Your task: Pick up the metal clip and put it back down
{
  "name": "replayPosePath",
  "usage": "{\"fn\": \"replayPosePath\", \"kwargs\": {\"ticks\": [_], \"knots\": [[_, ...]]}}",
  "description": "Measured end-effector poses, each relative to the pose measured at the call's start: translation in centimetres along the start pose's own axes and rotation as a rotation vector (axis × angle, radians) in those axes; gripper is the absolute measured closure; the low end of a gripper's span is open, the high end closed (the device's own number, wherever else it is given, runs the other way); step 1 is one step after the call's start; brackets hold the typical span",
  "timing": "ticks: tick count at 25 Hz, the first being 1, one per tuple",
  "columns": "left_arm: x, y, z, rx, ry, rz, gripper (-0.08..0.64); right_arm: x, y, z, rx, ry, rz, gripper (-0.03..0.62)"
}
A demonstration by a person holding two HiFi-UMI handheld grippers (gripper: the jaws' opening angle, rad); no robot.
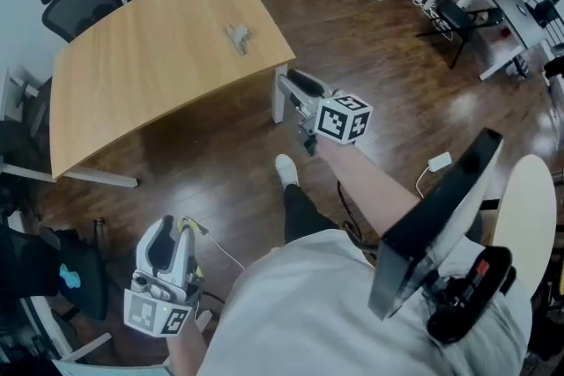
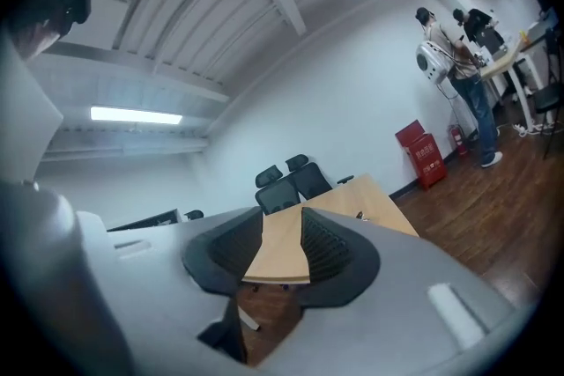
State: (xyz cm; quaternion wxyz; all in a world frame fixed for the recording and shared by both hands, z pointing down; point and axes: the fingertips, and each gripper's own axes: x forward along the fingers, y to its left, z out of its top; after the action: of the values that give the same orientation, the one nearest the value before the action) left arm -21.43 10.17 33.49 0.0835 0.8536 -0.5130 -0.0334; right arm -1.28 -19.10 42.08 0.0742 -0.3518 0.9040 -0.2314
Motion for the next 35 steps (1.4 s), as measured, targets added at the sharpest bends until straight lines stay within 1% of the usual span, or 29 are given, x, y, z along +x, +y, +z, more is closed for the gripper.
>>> {"fn": "replayPosePath", "kwargs": {"ticks": [4,7,11,14,18,21,25,28,35], "knots": [[-3.6,-2.5,-0.2,0.005,0.006,-0.036,0.431,-6.8,7.2,-1.3,-0.088,0.045,0.054,0.471],[-5.0,-4.5,-0.8,0.025,0.001,-0.070,0.431,-11.2,11.8,-2.1,-0.164,0.075,0.102,0.471],[-6.0,-7.2,-1.7,0.023,0.006,-0.097,0.431,-16.3,16.4,-2.6,-0.252,0.105,0.156,0.471],[-5.9,-9.1,-2.0,0.033,0.009,-0.131,0.431,-19.9,18.7,-2.0,-0.323,0.100,0.171,0.471],[-5.8,-12.4,-2.2,0.050,0.008,-0.161,0.431,-24.8,21.0,-1.4,-0.419,0.093,0.193,0.471],[-5.2,-15.9,-1.9,0.050,-0.008,-0.182,0.431,-28.9,21.9,-0.7,-0.479,0.089,0.210,0.471],[-4.8,-20.8,-2.9,0.039,0.007,-0.210,0.431,-34.1,21.6,-0.5,-0.501,0.091,0.200,0.471],[-4.8,-23.8,-3.8,0.040,0.024,-0.219,0.431,-37.1,21.5,-0.4,-0.539,0.101,0.196,0.471],[-5.2,-27.7,-4.5,0.044,0.042,-0.225,0.431,-40.8,20.9,0.0,-0.562,0.100,0.178,0.472]]}}
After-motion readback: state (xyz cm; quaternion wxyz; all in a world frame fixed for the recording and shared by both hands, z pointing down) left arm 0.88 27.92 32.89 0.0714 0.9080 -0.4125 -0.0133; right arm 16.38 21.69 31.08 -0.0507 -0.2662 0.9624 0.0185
